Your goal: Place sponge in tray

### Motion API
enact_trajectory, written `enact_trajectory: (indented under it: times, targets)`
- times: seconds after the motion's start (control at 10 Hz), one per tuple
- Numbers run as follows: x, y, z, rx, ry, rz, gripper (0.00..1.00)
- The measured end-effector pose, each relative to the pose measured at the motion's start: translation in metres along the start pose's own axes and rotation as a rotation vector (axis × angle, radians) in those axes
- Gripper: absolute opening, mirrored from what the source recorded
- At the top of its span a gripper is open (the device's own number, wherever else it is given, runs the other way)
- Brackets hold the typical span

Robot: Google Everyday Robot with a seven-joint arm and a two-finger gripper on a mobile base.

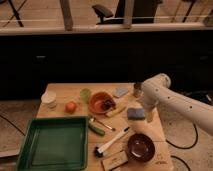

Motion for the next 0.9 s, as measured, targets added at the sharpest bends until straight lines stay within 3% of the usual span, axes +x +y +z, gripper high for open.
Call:
enact_trajectory:
  times: [0.9]
  targets:
    - [0.006, -0.003, 0.018, -0.033, -0.066, 0.002, 0.8]
